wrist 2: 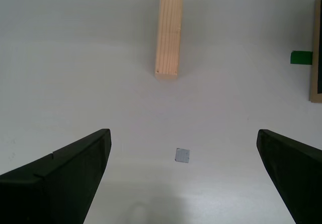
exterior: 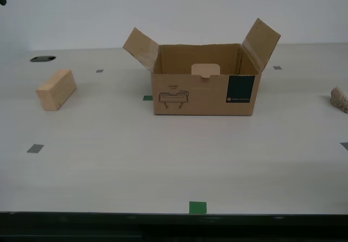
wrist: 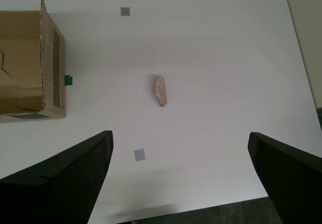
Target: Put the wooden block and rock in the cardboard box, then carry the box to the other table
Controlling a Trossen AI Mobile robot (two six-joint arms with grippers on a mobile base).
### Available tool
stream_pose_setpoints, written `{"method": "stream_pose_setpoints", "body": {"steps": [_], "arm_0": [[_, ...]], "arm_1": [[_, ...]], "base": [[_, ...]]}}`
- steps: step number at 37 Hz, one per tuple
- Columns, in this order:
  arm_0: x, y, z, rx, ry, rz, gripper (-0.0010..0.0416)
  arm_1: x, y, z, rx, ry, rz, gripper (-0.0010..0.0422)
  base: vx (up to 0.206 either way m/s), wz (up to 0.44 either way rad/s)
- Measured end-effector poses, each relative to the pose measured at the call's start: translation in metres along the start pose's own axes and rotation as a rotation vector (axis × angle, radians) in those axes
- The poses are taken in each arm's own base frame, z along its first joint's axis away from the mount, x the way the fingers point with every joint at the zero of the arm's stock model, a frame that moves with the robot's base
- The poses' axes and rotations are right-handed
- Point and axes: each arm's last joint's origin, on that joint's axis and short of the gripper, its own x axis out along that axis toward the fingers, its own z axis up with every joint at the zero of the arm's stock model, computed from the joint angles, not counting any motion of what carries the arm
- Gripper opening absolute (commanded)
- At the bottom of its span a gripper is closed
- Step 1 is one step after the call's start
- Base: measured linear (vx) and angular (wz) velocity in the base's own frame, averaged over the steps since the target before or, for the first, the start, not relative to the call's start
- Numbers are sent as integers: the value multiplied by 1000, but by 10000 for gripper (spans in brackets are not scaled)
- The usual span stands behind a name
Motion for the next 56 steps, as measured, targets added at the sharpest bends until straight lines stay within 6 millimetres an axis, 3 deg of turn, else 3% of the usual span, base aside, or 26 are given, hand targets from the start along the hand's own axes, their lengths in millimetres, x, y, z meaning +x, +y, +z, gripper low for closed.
{"method": "stream_pose_setpoints", "body": {"steps": [10, 16, 42, 56], "arm_0": [[-21, -3, 6, 16, -23, 2, 383], [-21, -5, 9, 13, -7, -58, 398], [11, -1, 23, 23, 99, -99, 398], [51, -4, 16, 49, 178, -131, 398]], "arm_1": [[14, -1, 16, 26, 30, 1, 398], [26, -1, 20, 36, 72, 1, 398], [28, -1, 23, 46, 54, 1, 398], [28, -1, 24, 46, 40, 1, 398]], "base": [[0, 0], [0, 0], [0, 0], [0, 0]]}}
